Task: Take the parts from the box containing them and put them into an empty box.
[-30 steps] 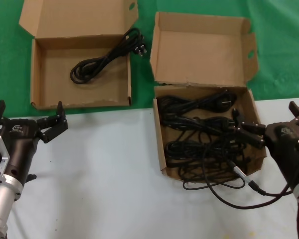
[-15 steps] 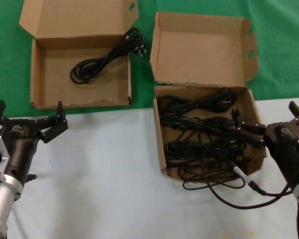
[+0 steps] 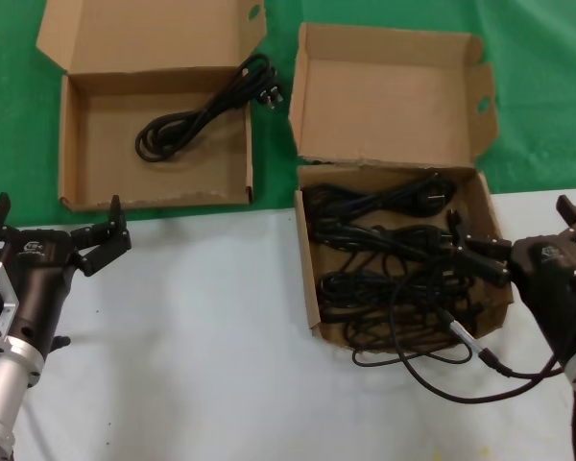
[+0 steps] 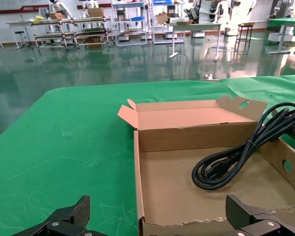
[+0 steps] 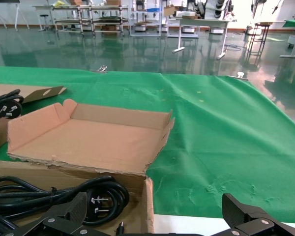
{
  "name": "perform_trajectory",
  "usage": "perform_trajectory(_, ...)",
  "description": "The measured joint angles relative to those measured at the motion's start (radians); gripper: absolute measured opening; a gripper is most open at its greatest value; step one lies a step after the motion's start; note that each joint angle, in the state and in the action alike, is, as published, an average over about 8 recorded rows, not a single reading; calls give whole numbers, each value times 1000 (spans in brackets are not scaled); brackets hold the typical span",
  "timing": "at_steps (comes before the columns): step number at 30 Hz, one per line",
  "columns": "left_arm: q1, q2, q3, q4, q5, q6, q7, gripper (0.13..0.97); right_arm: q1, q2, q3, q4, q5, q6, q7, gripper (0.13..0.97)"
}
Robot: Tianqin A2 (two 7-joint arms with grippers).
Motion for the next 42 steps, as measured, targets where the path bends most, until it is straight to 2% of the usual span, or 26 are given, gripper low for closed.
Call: perform_trajectory(42,0,0,0,0,0,0,0,966,0,0,0,0,0,0,0,966)
